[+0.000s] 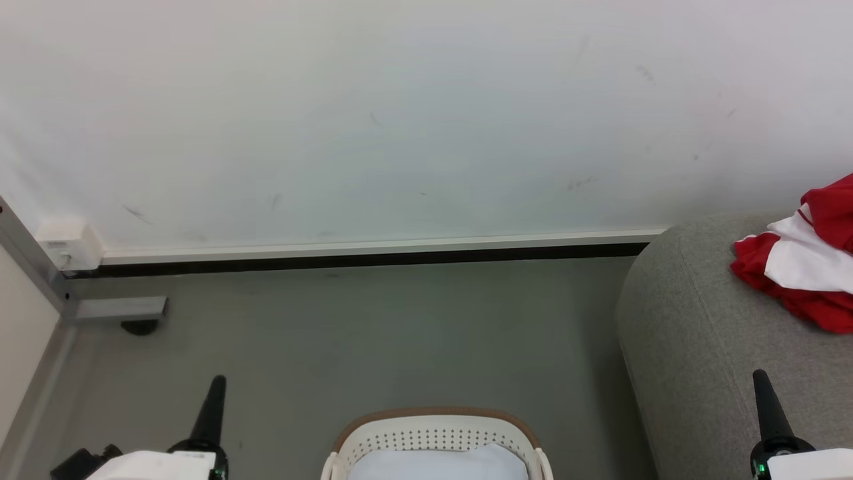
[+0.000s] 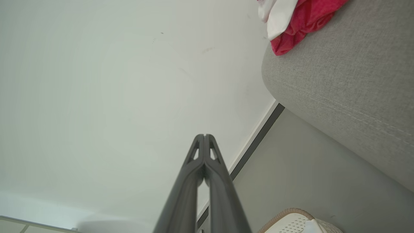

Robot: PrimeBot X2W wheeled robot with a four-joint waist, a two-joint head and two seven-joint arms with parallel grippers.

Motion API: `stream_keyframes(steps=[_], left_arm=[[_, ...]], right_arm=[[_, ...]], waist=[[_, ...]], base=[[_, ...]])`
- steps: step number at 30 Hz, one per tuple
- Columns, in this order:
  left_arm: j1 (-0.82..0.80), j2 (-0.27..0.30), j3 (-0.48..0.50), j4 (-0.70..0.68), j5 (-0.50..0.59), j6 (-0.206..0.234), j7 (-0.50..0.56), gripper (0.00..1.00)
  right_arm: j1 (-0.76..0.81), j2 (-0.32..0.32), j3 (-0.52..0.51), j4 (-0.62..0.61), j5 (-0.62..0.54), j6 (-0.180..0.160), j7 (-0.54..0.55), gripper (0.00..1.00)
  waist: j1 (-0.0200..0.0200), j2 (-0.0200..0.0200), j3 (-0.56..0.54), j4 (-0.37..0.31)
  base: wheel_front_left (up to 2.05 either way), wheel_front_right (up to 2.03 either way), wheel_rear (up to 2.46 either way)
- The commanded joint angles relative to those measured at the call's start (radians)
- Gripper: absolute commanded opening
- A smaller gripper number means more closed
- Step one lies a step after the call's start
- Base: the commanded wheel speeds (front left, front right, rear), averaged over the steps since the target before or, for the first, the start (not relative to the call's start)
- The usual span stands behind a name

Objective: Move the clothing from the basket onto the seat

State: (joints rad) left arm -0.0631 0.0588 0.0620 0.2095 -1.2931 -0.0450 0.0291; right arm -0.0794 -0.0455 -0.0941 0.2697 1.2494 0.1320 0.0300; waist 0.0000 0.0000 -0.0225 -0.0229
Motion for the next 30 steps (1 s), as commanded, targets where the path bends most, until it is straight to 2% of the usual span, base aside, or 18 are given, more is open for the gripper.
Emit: stream_keyframes(steps=[1,30], left_arm=[[-0.021,0.001,0.009,-0.012,-0.035,-0.007,0.007,0.0],[-0.04,-0.005,0.045,-0.022,-0.243,-0.024,0.066,0.0]], right_arm=[[-0.02,-0.011,-0.003,-0.009,0.033,-0.002,0.006,0.0],[-0.045,-0.014,-0.01,-0.011,0.283,-0.002,0.06,0.0]], waist=[[0.0,0.0,0.001,0.001],[0.0,0.0,0.014,0.016]], base=[[0.0,0.0,0.0],[0.0,0.0,0.0]])
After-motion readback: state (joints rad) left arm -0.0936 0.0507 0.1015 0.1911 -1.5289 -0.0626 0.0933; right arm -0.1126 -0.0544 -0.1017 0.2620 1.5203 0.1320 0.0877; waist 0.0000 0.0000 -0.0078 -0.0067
